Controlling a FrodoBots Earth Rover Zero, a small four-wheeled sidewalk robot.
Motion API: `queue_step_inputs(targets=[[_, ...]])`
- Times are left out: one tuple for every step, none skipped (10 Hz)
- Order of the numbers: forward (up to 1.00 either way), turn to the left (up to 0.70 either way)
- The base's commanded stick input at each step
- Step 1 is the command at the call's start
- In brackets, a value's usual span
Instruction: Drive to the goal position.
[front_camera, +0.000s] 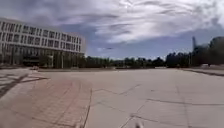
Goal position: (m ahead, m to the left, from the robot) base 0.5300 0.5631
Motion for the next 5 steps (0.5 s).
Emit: queue_step_inputs(targets=[[0.70,-0.12],[0.70,-0.12],[0.70,-0.12],[0.70,-0.12],[0.70,-0.12]])
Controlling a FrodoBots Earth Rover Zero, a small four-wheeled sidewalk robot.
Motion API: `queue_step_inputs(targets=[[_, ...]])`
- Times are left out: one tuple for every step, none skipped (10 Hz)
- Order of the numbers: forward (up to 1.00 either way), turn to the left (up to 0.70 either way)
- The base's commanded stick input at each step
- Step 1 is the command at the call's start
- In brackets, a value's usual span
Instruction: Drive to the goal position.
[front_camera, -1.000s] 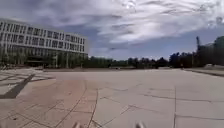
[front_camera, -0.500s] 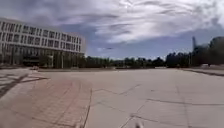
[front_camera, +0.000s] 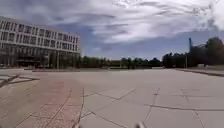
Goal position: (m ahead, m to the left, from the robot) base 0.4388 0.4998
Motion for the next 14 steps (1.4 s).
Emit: queue_step_inputs(targets=[[0.70,-0.12],[0.70,-0.12],[0.70,-0.12],[0.70,-0.12],[0.70,-0.12],[0.70,-0.12],[0.70,-0.12],[0.58,-0.14],[0.31,-0.18],[0.04,-0.22],[0.00,-0.10],[0.00,0.00],[0.00,0.00],[0.00,0.00]])
